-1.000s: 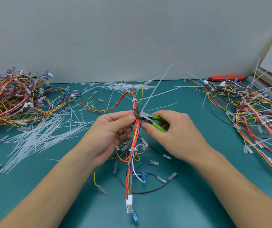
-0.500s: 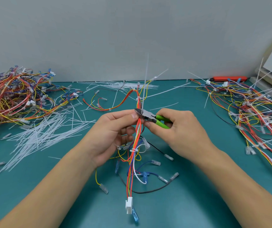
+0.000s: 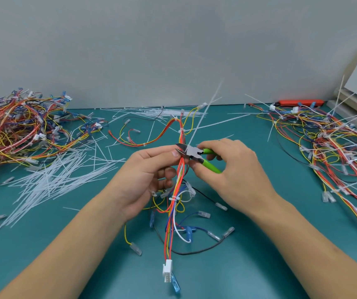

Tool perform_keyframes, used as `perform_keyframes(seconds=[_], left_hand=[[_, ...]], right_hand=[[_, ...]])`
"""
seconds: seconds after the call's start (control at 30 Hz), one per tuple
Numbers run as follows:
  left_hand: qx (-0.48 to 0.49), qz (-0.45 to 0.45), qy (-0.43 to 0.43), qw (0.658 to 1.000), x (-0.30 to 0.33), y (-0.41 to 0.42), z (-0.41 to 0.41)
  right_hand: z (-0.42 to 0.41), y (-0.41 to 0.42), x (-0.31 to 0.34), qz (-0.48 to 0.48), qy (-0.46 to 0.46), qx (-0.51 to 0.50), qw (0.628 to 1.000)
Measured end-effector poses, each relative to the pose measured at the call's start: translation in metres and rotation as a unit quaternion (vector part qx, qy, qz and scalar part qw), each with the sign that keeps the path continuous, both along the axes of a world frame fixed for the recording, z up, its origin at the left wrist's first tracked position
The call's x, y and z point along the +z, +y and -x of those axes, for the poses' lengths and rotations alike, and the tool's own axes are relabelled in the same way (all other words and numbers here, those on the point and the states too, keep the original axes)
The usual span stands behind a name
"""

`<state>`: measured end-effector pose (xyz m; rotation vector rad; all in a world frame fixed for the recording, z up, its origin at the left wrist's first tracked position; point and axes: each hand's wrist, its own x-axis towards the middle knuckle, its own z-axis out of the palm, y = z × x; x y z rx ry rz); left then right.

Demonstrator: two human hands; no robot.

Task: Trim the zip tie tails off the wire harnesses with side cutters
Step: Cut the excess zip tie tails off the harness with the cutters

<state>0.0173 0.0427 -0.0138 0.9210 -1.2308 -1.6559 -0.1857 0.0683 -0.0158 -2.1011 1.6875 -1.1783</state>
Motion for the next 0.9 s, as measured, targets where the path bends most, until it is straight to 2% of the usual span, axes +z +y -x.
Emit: perform_keyframes(seconds=[0.53, 0.9], left_hand=[[-0.007, -0.003, 0.010, 1.000, 0.0030, 0.0017, 0.0006], [0.000, -0.006, 0.007, 1.000, 0.0014, 0.0007, 0.0016]], right_hand=[[0.0011, -0.0043, -0.0071, -0.037, -0.037, 0.013, 0.999], [-0.0034, -0.0044, -0.0092, -0.029, -0.022, 0.012, 0.999]])
